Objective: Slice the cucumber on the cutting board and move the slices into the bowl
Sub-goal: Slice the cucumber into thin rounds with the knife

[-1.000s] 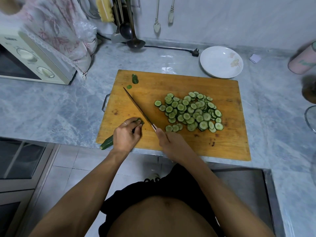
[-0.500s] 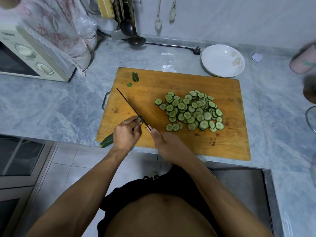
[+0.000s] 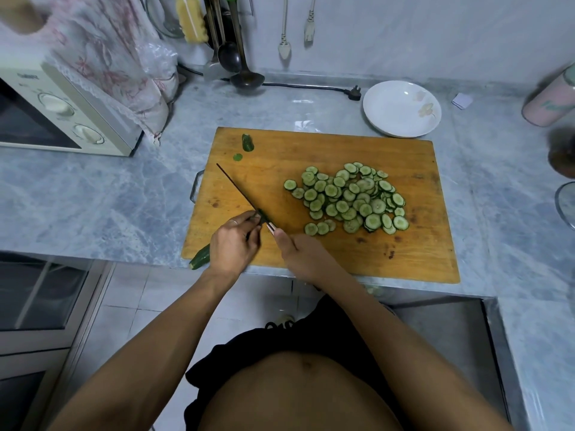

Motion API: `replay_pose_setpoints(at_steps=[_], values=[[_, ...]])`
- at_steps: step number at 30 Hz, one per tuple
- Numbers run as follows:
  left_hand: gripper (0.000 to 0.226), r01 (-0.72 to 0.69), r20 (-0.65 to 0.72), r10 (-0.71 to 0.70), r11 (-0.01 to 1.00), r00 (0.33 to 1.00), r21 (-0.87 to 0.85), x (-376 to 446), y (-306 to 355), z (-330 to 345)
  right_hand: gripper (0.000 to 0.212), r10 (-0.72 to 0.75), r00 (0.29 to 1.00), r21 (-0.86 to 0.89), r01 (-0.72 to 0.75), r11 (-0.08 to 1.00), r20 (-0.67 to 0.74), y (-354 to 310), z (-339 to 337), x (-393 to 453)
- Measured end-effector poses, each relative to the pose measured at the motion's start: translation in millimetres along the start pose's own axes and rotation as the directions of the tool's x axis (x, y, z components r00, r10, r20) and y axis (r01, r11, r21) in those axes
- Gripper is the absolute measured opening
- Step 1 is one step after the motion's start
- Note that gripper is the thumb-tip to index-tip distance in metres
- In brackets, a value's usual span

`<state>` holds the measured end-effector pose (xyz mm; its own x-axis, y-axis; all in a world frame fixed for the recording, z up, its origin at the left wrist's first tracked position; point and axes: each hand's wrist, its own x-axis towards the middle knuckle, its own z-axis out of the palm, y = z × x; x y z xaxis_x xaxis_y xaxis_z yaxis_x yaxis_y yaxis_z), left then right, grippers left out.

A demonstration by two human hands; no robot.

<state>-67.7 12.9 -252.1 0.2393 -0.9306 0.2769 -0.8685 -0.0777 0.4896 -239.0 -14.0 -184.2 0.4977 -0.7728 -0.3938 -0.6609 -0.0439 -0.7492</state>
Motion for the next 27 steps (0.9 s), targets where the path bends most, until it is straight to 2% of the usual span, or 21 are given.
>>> replay_pose_setpoints(at_steps=[4,8,9,11,13,14,16,18,20,21,24,27], values=[[0.037,-0.049,0.057,0.045,0.996,0.997,0.080,-4,-3,-5,0.066,-0.010,1.000,-0.030,0.010,1.000,-0.020,5,-9,3],[0.032,0.059,0.077,-0.054,0.996,0.996,-0.072,1,-4,-8,0.057,-0.057,0.997,-0.194,0.046,0.980,-0.053,12,-30,-3],[0.030,0.067,0.041,-0.062,0.988,0.997,-0.136,3,-3,-11,0.054,-0.073,0.996,-0.243,0.057,0.968,-0.057,16,-36,-5],[0.024,0.030,-0.117,-0.056,0.976,0.992,-0.214,10,2,-18,0.048,-0.098,0.993,-0.362,0.069,0.930,-0.063,23,-49,-10],[0.019,-0.057,-0.247,0.003,0.975,0.969,-0.213,18,13,-25,0.044,-0.135,0.989,-0.498,0.084,0.863,-0.067,29,-60,-14],[0.018,-0.117,-0.259,0.063,0.973,0.964,-0.200,24,20,-28,0.044,-0.160,0.985,-0.561,0.096,0.822,-0.066,31,-64,-15],[0.017,-0.244,-0.179,0.214,0.955,0.960,-0.169,34,35,-31,0.044,-0.200,0.978,-0.647,0.112,0.754,-0.064,35,-69,-17],[0.018,-0.306,0.048,0.320,0.934,0.946,-0.184,43,51,-32,0.047,-0.227,0.972,-0.685,0.122,0.719,-0.066,39,-72,-19],[0.022,-0.291,0.295,0.334,0.939,0.895,-0.182,53,65,-29,0.048,-0.254,0.965,-0.711,0.136,0.690,-0.062,41,-73,-22],[0.022,-0.289,0.358,0.333,0.942,0.872,-0.172,57,71,-26,0.047,-0.267,0.962,-0.721,0.143,0.678,-0.060,42,-74,-24],[0.021,-0.279,0.438,0.297,0.954,0.848,-0.106,72,78,-15,0.045,-0.276,0.959,-0.733,0.145,0.664,-0.060,44,-75,-28],[0.031,-0.243,0.535,0.250,0.966,0.807,-0.085,86,82,-6,0.044,-0.280,0.958,-0.731,0.144,0.667,-0.067,46,-76,-29]])
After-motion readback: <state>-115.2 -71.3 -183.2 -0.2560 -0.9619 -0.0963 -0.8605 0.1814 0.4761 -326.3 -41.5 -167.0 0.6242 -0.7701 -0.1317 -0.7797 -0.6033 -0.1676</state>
